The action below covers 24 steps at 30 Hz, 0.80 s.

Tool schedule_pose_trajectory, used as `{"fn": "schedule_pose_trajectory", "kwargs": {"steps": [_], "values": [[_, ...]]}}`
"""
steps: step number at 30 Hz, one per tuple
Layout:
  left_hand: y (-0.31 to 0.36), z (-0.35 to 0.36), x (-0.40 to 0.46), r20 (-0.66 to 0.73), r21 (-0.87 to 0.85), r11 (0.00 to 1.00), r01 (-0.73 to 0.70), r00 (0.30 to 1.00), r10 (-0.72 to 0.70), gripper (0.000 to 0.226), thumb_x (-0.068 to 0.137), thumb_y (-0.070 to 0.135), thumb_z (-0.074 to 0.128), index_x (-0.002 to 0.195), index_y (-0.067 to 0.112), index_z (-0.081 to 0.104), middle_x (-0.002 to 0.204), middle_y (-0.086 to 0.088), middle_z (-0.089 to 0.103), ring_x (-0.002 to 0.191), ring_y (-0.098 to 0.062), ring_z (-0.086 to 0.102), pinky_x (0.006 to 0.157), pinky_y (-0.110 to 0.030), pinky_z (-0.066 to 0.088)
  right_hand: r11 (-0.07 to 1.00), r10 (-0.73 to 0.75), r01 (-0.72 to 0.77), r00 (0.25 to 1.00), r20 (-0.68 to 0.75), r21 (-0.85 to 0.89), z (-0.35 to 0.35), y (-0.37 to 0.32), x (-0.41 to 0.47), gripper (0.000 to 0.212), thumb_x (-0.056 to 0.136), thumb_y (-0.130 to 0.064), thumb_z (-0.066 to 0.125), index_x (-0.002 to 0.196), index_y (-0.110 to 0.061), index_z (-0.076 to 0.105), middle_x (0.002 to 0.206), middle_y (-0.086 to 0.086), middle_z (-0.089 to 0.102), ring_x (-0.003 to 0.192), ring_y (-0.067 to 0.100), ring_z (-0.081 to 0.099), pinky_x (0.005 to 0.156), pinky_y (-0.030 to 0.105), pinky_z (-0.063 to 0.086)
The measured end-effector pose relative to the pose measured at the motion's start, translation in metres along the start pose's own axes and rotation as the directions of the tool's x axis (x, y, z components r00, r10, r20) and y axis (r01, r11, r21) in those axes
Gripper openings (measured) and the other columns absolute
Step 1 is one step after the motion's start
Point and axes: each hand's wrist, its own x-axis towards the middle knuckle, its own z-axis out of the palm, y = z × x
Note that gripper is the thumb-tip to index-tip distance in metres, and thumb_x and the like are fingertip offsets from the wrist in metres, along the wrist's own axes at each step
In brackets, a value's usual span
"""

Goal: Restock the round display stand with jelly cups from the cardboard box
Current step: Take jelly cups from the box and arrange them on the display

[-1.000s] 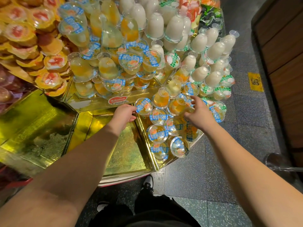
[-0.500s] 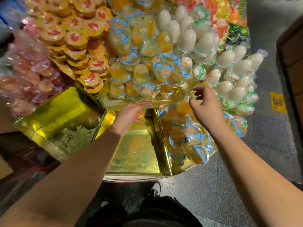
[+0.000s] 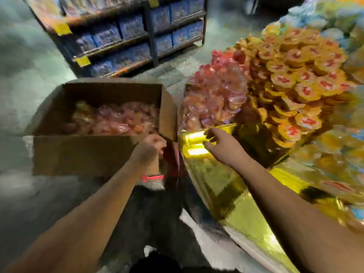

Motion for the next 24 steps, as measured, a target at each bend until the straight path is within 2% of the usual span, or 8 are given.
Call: {"fn": "schedule_pose_trajectory", "kwargs": {"steps": [2, 4, 7, 12, 14, 17, 21, 24], "values": [[-0.021, -0.064, 0.002, -0.06, -0.083, 0.996, 0.042, 0.997, -0.047, 0.009, 0.097, 0.006, 0.056, 0.099, 0.012, 0.062, 0.078, 0.002, 0.058, 0.062, 0.0, 0.062, 0.053, -0.016, 0.045, 0.999, -0.035, 0.038, 0.996, 0.084, -0.031, 0.043, -0.04, 0.028, 0.026, 0.093, -0.019, 0.063, 0.117, -0.009, 0.062, 0.104, 0.003, 0.062, 0.097, 0.022, 0.061, 0.076, 0.027, 0.039], [-0.039, -0.119, 0.007, -0.113, -0.116, 0.99, 0.076, 0.99, -0.089, 0.009, 0.1, 0.015, 0.055, 0.095, 0.018, 0.063, 0.079, 0.005, 0.059, 0.078, -0.013, 0.06, 0.055, -0.017, 0.045, 0.995, -0.058, 0.069, 0.987, 0.151, -0.068, 0.08, -0.073, 0.055, 0.019, 0.093, -0.017, 0.063, 0.107, -0.004, 0.065, 0.106, 0.015, 0.066, 0.1, 0.029, 0.061, 0.078, 0.031, 0.038], [-0.068, -0.18, 0.03, -0.176, -0.04, 0.992, 0.122, 0.976, -0.128, 0.015, 0.1, 0.018, 0.054, 0.089, 0.021, 0.062, 0.079, 0.004, 0.056, 0.075, -0.013, 0.053, 0.06, -0.02, 0.042, 0.989, -0.016, 0.047, 0.976, 0.219, -0.137, 0.126, -0.102, 0.091, 0.019, 0.093, -0.023, 0.062, 0.102, -0.007, 0.064, 0.107, 0.018, 0.066, 0.103, 0.033, 0.061, 0.077, 0.033, 0.039], [-0.1, -0.232, 0.082, -0.225, 0.094, 0.966, 0.239, 0.951, -0.213, 0.022, 0.1, 0.029, 0.054, 0.116, 0.017, 0.063, 0.11, -0.001, 0.062, 0.098, -0.017, 0.058, 0.091, -0.036, 0.051, 0.967, 0.083, -0.001, 0.947, 0.312, -0.254, 0.165, -0.131, 0.152, 0.033, 0.094, -0.03, 0.057, 0.121, -0.011, 0.061, 0.12, 0.011, 0.063, 0.108, 0.028, 0.061, 0.088, 0.035, 0.048], [-0.103, -0.242, 0.104, -0.221, 0.094, 0.957, 0.274, 0.943, -0.248, 0.025, 0.1, 0.028, 0.055, 0.122, 0.019, 0.06, 0.118, -0.002, 0.06, 0.105, -0.02, 0.058, 0.092, -0.039, 0.053, 0.961, 0.114, -0.023, 0.941, 0.319, -0.274, 0.173, -0.134, 0.182, 0.036, 0.095, -0.033, 0.056, 0.125, -0.013, 0.059, 0.122, 0.008, 0.061, 0.108, 0.027, 0.061, 0.091, 0.037, 0.05], [-0.111, -0.259, 0.146, -0.218, 0.13, 0.96, 0.247, 0.952, -0.216, 0.029, 0.1, 0.029, 0.056, 0.127, 0.019, 0.057, 0.121, -0.001, 0.059, 0.1, -0.012, 0.058, 0.073, -0.023, 0.049, 0.967, 0.152, -0.076, 0.937, 0.313, -0.242, 0.189, -0.135, 0.235, 0.032, 0.096, -0.033, 0.056, 0.124, -0.019, 0.058, 0.116, 0.002, 0.061, 0.097, 0.018, 0.06, 0.086, 0.033, 0.052], [-0.121, -0.276, 0.221, -0.215, 0.163, 0.945, 0.284, 0.945, -0.247, 0.021, 0.099, 0.033, 0.055, 0.119, 0.028, 0.056, 0.113, 0.005, 0.059, 0.094, -0.009, 0.058, 0.079, -0.029, 0.051, 0.959, 0.206, -0.13, 0.93, 0.303, -0.253, 0.213, -0.131, 0.319, 0.04, 0.097, -0.033, 0.056, 0.134, -0.019, 0.053, 0.124, 0.004, 0.059, 0.105, 0.02, 0.06, 0.084, 0.029, 0.048], [-0.122, -0.271, 0.277, -0.224, 0.207, 0.921, 0.33, 0.932, -0.284, 0.012, 0.098, 0.031, 0.055, 0.109, 0.027, 0.059, 0.1, 0.005, 0.059, 0.086, -0.009, 0.058, 0.075, -0.029, 0.053, 0.944, 0.251, -0.15, 0.907, 0.34, -0.295, 0.226, -0.128, 0.376, 0.013, 0.097, -0.029, 0.053, 0.104, -0.022, 0.061, 0.106, 0.001, 0.061, 0.094, 0.018, 0.059, 0.087, 0.033, 0.051]]}}
